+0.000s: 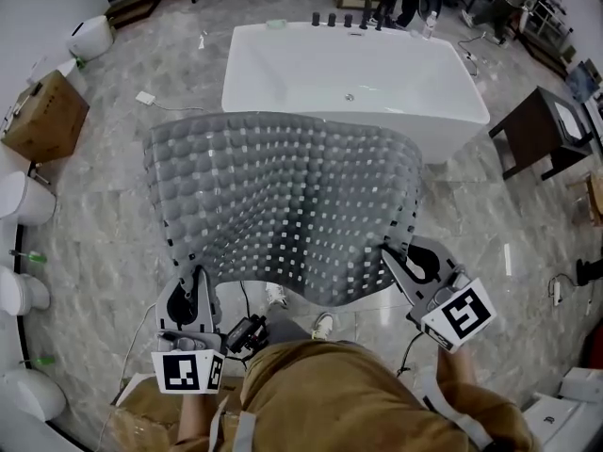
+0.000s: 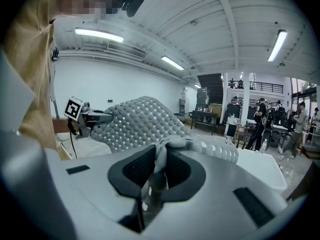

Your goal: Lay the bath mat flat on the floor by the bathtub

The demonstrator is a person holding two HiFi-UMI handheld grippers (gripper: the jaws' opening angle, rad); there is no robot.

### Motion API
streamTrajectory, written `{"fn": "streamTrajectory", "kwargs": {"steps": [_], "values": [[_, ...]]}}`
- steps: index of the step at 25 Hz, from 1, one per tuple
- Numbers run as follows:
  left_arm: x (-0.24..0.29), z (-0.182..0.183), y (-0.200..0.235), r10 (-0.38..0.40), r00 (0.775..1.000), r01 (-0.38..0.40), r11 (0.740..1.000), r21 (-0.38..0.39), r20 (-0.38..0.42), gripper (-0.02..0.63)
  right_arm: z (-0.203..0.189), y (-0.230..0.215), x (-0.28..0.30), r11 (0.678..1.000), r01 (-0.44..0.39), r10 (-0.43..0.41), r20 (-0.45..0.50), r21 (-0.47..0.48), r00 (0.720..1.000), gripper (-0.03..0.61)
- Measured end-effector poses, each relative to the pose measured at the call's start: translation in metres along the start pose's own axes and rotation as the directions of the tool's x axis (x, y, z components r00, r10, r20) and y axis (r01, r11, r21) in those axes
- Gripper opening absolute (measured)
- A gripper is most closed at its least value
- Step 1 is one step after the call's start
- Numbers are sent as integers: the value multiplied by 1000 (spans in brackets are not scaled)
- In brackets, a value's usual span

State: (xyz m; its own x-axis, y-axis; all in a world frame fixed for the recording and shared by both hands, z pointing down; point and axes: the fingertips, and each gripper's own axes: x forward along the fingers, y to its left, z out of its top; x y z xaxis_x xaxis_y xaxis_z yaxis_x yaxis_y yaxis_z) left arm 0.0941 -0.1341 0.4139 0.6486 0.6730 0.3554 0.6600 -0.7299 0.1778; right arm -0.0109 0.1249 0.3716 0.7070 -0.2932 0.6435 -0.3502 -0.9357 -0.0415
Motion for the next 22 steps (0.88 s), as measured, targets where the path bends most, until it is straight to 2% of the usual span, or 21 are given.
{"fn": "streamTrajectory", "kwargs": {"steps": [3,5,9,11,14,22], "values": [[33,2,23,-34,999,34,999,-10,2,41,14,-15,28,1000,28,-28,-12,7,1000,48],[34,6,32,-49,999,49,999,-18,-3,41,24,-12,34,1000,30,-30,-26,9,999,48],[-55,22,-7,34,999,-34,999,-12,-36,41,27,31,-22,998,-70,70,-36,-4,997,48],[-88,28,-27,49,998,-49,999,-7,-36,41,24,46,-52,996,-84,84,-42,-9,996,48],[-93,23,-32,26,1000,-26,1000,-8,-17,41,22,51,-65,998,-53,52,-47,-23,998,48],[-67,13,-22,-18,999,18,1000,-1,27,41,15,46,-55,999,16,-17,-24,-36,1000,48]]}}
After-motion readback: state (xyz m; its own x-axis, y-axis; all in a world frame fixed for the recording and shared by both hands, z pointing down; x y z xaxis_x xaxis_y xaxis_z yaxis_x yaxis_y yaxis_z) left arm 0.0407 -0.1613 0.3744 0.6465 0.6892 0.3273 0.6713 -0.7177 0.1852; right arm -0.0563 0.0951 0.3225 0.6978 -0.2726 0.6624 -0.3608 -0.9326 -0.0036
